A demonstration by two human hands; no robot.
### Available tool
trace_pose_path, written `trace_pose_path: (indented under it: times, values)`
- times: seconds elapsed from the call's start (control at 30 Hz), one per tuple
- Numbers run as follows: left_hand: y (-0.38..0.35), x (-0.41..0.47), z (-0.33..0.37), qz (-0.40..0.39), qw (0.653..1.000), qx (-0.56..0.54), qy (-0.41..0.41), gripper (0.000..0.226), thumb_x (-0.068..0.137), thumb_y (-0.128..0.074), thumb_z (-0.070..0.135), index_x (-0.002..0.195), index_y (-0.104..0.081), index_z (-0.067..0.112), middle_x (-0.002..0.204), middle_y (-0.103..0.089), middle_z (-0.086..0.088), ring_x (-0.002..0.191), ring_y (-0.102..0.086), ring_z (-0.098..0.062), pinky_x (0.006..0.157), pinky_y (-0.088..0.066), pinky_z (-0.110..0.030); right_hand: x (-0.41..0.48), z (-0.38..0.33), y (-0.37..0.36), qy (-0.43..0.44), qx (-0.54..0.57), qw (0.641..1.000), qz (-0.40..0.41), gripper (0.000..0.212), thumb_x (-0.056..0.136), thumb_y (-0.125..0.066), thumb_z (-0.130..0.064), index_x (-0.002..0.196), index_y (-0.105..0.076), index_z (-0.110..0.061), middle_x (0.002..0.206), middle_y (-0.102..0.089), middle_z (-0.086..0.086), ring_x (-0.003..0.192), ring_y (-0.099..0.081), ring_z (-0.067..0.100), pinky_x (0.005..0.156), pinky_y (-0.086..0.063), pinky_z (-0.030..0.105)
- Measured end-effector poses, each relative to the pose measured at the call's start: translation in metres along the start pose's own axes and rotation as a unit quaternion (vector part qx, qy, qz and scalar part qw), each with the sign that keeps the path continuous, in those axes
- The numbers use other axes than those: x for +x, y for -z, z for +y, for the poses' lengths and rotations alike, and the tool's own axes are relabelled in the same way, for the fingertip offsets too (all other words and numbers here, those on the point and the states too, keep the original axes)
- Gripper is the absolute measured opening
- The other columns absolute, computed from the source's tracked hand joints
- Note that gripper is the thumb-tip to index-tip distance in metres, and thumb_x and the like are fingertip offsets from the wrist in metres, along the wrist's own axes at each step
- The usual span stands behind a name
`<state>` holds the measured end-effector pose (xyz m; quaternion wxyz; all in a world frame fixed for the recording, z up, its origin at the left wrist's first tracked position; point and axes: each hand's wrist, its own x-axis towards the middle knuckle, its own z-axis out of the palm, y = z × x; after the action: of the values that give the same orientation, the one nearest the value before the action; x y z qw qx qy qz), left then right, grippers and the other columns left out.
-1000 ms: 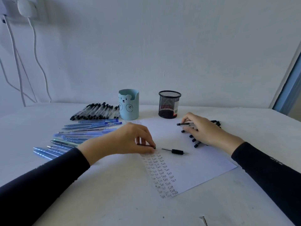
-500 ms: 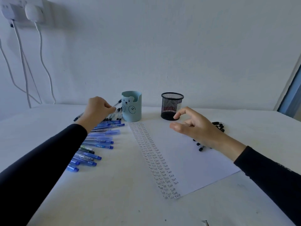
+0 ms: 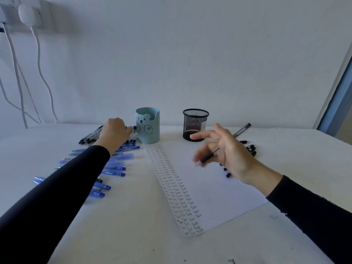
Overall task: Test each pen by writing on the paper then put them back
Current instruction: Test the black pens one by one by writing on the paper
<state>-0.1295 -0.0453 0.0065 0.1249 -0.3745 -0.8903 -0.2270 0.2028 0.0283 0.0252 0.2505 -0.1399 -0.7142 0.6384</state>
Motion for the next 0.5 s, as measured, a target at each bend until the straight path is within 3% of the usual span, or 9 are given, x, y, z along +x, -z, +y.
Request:
trace_pose_path:
  times: [0.1, 0.2, 0.27, 0.37, 0.5]
  values:
    - [0.01, -0.013, -0.003, 0.011, 0.998, -0.06, -0.035, 0.031, 0.094, -0.054, 0.021, 0.073, -0.063, 0.001, 0.07, -0.055, -0.008, 0.063, -0.048, -0.023, 0.057, -0.04, -0.028, -0.003, -0.002, 0.008, -0.05, -0.06, 0.997, 0.013, 0.067, 0.102, -0.016, -0.054, 0.115, -0.066, -0.012, 0.055, -0.058, 0.014, 0.05, -0.055, 0.022, 0.051, -0.046, 0.027]
    - [0.015, -0.042, -0.001, -0.019, 0.986, -0.128, -0.105, 0.018, 0.094, -0.058, 0.028, 0.092, -0.067, 0.012, 0.091, -0.061, 0.001, 0.082, -0.057, -0.016, 0.074, -0.044, -0.03, -0.004, -0.003, 0.003, -0.071, -0.002, 0.996, -0.052, 0.041, 0.101, -0.039, -0.034, 0.128, -0.056, -0.008, 0.093, -0.073, 0.022, 0.083, -0.069, 0.028, 0.075, -0.058, 0.032]
    - [0.015, -0.065, 0.003, -0.082, 0.97, -0.13, -0.187, 0.03, 0.091, -0.057, 0.045, 0.103, -0.068, 0.02, 0.105, -0.061, 0.005, 0.096, -0.057, -0.011, 0.088, -0.046, -0.029, -0.006, 0.0, -0.002, -0.062, -0.036, 0.994, -0.083, 0.027, 0.1, -0.047, -0.012, 0.123, -0.06, -0.004, 0.108, -0.072, 0.02, 0.096, -0.069, 0.027, 0.084, -0.058, 0.033]
    - [0.015, -0.091, 0.011, -0.188, 0.942, -0.119, -0.252, 0.069, 0.073, -0.043, 0.082, 0.121, -0.061, 0.036, 0.131, -0.053, 0.017, 0.119, -0.049, -0.005, 0.104, -0.039, -0.031, -0.014, 0.005, -0.017, -0.04, -0.134, 0.985, -0.096, 0.012, 0.094, -0.063, -0.016, 0.094, -0.07, -0.006, 0.09, -0.074, 0.012, 0.078, -0.065, 0.018, 0.067, -0.052, 0.024]
    - [0.016, -0.103, 0.022, -0.24, 0.932, -0.015, -0.27, 0.097, 0.058, -0.03, 0.099, 0.137, -0.045, 0.045, 0.147, -0.037, 0.024, 0.136, -0.035, -0.004, 0.117, -0.023, -0.041, -0.033, 0.01, -0.032, -0.04, -0.187, 0.978, -0.078, 0.034, 0.074, -0.076, -0.04, 0.058, -0.056, -0.018, 0.055, -0.06, 0.002, 0.052, -0.052, 0.01, 0.053, -0.04, 0.018]
